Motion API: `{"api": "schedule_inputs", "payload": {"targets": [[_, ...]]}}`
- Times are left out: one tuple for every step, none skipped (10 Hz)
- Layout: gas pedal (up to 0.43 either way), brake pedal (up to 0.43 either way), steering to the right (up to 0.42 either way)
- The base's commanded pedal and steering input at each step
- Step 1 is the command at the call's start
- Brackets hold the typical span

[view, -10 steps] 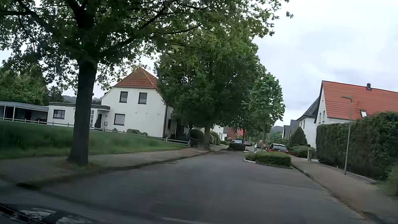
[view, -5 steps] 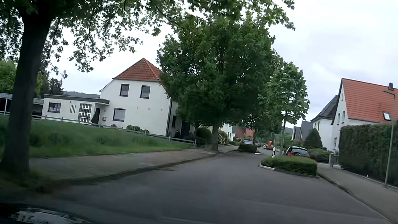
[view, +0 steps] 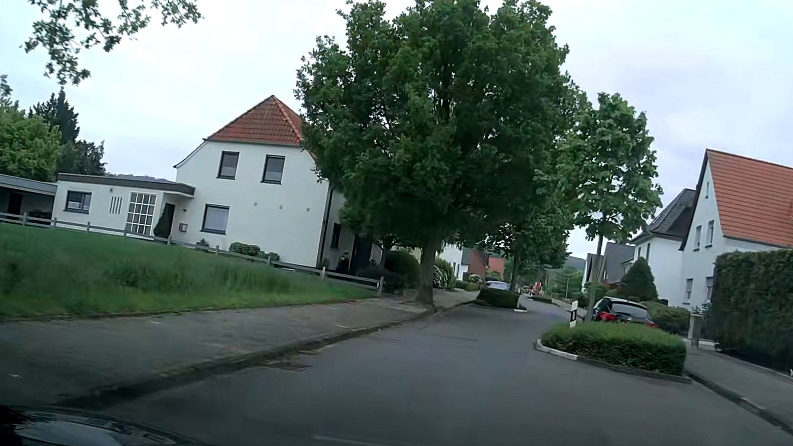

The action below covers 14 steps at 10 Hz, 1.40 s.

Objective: Follow the waypoints while adhering to traffic rules and regulations

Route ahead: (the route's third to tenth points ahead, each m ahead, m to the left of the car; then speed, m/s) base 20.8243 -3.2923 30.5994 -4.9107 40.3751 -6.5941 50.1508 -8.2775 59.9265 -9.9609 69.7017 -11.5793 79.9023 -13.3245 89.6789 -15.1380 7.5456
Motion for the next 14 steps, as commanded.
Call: {"api": "schedule_inputs", "payload": {"targets": [[0.0,0.0,0.025],[0.02,0.0,0.029],[0.047,0.0,0.03],[0.059,0.0,0.03],[0.067,0.0,0.033],[0.087,0.0,0.034],[0.087,0.0,0.038],[0.098,0.0,0.043],[0.11,0.0,0.046],[0.118,0.0,0.048],[0.118,0.0,0.053],[0.118,0.0,0.059],[0.118,0.0,0.065],[0.118,0.0,0.068]]}}
